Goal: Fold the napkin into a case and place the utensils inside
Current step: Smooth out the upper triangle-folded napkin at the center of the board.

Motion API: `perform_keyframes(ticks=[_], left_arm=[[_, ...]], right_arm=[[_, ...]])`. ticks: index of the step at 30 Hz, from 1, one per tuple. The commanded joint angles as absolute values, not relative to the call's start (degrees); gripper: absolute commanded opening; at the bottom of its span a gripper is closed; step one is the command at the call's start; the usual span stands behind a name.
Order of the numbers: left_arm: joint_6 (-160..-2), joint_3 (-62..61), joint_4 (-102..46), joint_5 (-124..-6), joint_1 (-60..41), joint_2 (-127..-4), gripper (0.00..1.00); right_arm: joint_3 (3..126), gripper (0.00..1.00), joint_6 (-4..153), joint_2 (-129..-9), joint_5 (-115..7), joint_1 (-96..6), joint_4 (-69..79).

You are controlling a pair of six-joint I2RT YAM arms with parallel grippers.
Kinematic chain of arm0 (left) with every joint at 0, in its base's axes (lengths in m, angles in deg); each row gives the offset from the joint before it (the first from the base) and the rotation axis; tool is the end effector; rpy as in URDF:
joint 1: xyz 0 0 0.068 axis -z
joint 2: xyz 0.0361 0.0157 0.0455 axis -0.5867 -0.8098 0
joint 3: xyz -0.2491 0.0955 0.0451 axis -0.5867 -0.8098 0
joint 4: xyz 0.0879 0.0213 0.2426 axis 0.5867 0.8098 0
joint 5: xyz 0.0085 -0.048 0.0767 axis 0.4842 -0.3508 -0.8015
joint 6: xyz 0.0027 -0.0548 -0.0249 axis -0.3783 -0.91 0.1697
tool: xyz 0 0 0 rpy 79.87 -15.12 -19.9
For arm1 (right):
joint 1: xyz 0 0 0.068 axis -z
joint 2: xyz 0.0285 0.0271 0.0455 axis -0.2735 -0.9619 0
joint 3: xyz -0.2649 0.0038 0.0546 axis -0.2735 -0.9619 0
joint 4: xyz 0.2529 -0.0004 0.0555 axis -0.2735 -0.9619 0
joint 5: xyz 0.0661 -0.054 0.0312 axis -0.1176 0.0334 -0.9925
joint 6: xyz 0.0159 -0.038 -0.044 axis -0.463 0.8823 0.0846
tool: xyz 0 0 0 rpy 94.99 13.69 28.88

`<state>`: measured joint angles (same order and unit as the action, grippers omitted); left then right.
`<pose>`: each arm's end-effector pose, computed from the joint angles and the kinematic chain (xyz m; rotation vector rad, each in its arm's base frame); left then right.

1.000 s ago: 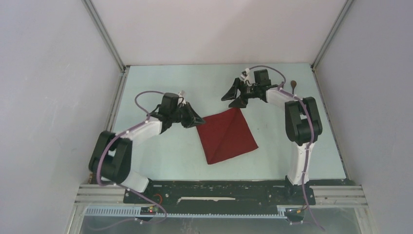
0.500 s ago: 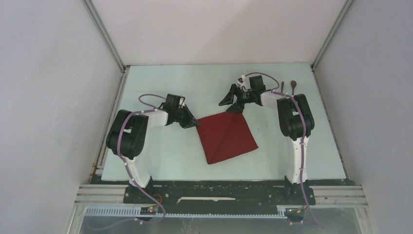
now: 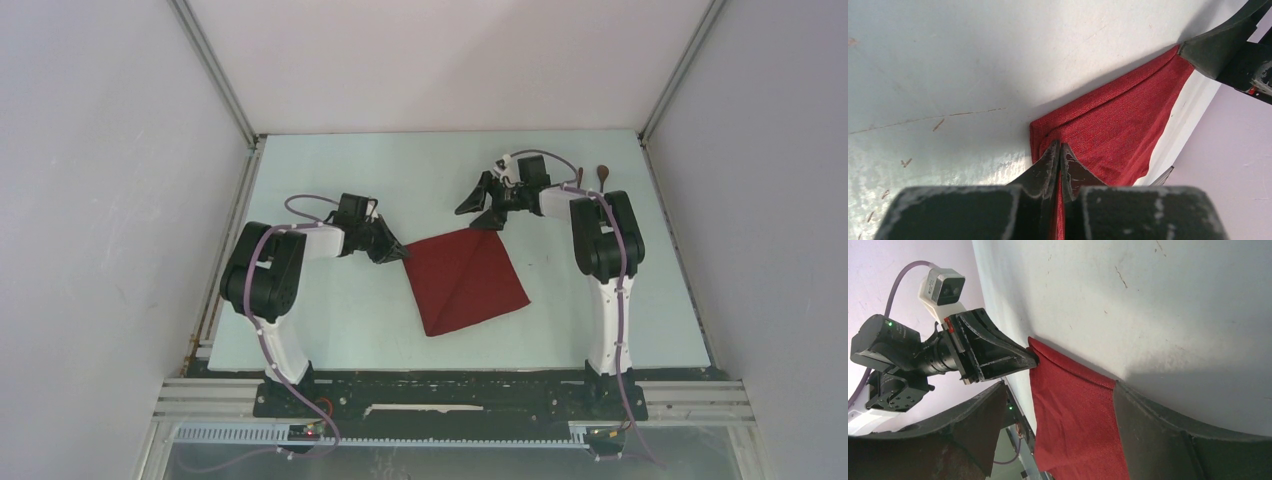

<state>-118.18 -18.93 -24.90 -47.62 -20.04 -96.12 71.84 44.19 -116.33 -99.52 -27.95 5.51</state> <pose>0.3364 -0.1160 0.1175 -0.5519 2.6151 -0.9871 0.4470 0.1322 0.1153 0.0460 2.4548 1.5028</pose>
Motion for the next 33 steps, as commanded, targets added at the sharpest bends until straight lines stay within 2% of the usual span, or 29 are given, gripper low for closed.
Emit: perform_keyframes(ticks=[1,7,11,15,18,22,26,28,33], left_arm=[[-116.09,-18.32,-23.38,-52.33,-20.88,-97.37,0.06],[-116.67,-18.34,-23.51,-51.97,-20.89,-97.83,0.06],[-117.22,-18.37,-24.00,-51.05,-20.87,-98.61,0.05],[-117.68,-18.70,-24.55,-50.81,-20.89,-99.25,0.05],[-118.38,-18.62,-25.11,-50.01,-20.88,-99.76,0.04],[-118.76,-18.38,-25.25,-49.69,-20.89,-100.11,0.04],[-119.16,-18.65,-25.45,-49.15,-20.89,-100.08,0.02],[-119.30,-19.10,-25.50,-49.33,-20.89,-99.93,0.02],[-119.78,-19.46,-26.95,-48.89,-20.89,-100.16,0.01]], right_arm=[[75.93,0.86,46.29,-109.23,-97.55,-28.48,0.15],[72.20,0.87,43.83,-105.69,-99.09,-31.47,4.80],[65.14,0.87,40.70,-110.04,-100.77,-28.90,13.72],[65.25,0.87,41.79,-114.86,-100.96,-26.39,15.59],[68.59,0.87,45.71,-114.46,-99.24,-25.99,8.44],[72.27,0.88,53.24,-104.96,-92.16,-28.64,-7.78],[66.22,0.89,53.67,-93.68,-86.75,-35.26,-12.93],[62.01,0.89,50.99,-90.88,-87.62,-40.11,-10.44],[49.95,0.88,37.28,-90.16,-96.19,-50.10,13.05]])
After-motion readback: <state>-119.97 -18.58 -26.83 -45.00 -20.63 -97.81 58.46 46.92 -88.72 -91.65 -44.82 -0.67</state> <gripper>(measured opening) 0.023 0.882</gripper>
